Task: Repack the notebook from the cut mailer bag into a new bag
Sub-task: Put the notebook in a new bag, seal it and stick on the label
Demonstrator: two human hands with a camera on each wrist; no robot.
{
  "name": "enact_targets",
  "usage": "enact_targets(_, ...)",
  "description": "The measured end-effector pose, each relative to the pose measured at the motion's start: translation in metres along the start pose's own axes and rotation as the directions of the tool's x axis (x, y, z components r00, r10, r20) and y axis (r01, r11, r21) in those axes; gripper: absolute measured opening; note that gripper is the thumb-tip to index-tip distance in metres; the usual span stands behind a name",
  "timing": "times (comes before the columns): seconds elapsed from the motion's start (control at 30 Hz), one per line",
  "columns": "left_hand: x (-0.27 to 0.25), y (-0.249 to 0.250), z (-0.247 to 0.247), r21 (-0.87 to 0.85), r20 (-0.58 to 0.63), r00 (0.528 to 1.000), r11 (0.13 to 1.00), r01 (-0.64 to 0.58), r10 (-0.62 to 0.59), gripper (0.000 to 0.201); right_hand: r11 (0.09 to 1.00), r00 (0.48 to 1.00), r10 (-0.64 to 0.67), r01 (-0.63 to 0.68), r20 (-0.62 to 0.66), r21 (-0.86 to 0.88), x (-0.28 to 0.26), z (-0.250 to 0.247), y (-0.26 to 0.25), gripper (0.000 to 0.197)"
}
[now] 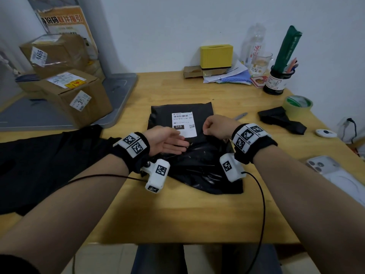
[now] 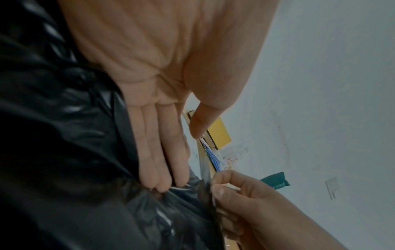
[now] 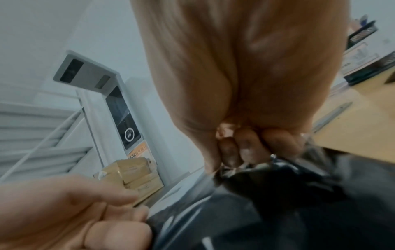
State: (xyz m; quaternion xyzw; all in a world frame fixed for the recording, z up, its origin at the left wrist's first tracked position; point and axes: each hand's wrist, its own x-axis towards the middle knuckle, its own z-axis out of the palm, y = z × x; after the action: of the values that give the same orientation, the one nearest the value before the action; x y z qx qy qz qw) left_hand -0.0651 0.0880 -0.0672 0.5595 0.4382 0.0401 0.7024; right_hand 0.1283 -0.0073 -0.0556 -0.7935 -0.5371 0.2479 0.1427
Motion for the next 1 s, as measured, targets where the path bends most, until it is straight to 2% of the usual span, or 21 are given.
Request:
enact_targets(0.1, -0.012, 0.0, 0.004, 0.044, -0.063, 0.998, 0.999, -0.011, 0.014, 0.033, 0.99, 0.994, 0.016, 0.0, -0.109, 0.143, -0.023, -0.002, 0.001, 0.013)
enact_targets(0.2, -0.024, 0.003, 0.014, 0.123, -0.167, 0.979, 0.988, -0.098, 0.118, 0.024, 0.965, 0.986, 0.052, -0.008, -0.16, 0.262, -0.045, -0.009, 0.003, 0.02)
enact_targets(0.27, -0.034, 0.003, 0.025, 0.229, -0.136, 0.984, 0.97, -0.08, 0.113, 0.02, 0.964, 0.986, 0.072, -0.03, -0.149, 0.266, -0.058, -0.013, 0.007, 0.023)
enact_targets(0.37, -0.05, -0.005, 0.046, 0.374, -0.012, 1.0, 0.927, 0.017, -0.013, 0.02, 0.964, 0.987, 0.114, -0.083, -0.109, 0.252, -0.073, -0.014, 0.014, 0.025)
enact_targets(0.43, -0.052, -0.011, 0.06, 0.432, 0.034, 0.999, 0.902, -0.003, -0.013, 0.026, 0.959, 0.986, 0.141, -0.115, -0.086, 0.258, -0.081, -0.013, 0.019, 0.026)
enact_targets(0.53, -0.043, -0.02, 0.074, 0.425, 0.018, 1.0, 0.905, -0.03, 0.025, 0.044, 0.961, 0.986, 0.156, -0.138, -0.057, 0.241, -0.093, -0.011, 0.023, 0.026)
enact_targets(0.6, -0.033, -0.024, 0.079, 0.396, -0.023, 1.0, 0.918, -0.01, 0.021, 0.047, 0.961, 0.985, 0.172, -0.161, -0.028, 0.225, -0.099, -0.01, 0.027, 0.024)
enact_targets(0.67, -0.026, -0.025, 0.079, 0.416, -0.06, 0.998, 0.909, -0.002, 0.03, 0.043, 0.951, 0.979, 0.205, -0.196, -0.013, 0.237, -0.1, -0.008, 0.033, 0.021)
enact_targets(0.8, -0.018, -0.021, 0.079, 0.464, -0.092, 0.995, 0.886, 0.003, 0.046, 0.02, 0.932, 0.965, 0.262, -0.255, 0.006, 0.257, -0.098, -0.005, 0.045, 0.013)
enact_targets(0.9, -0.017, -0.019, 0.08, 0.476, -0.103, 0.993, 0.879, 0.006, 0.049, 0.004, 0.938, 0.955, 0.292, -0.297, 0.051, 0.178, -0.096, -0.003, 0.047, 0.021)
enact_targets(1.0, -0.017, -0.018, 0.08, 0.494, -0.122, 0.989, 0.869, -0.015, 0.087, 0.007, 0.938, 0.944, 0.325, -0.329, 0.052, 0.107, -0.092, 0.002, 0.045, 0.035)
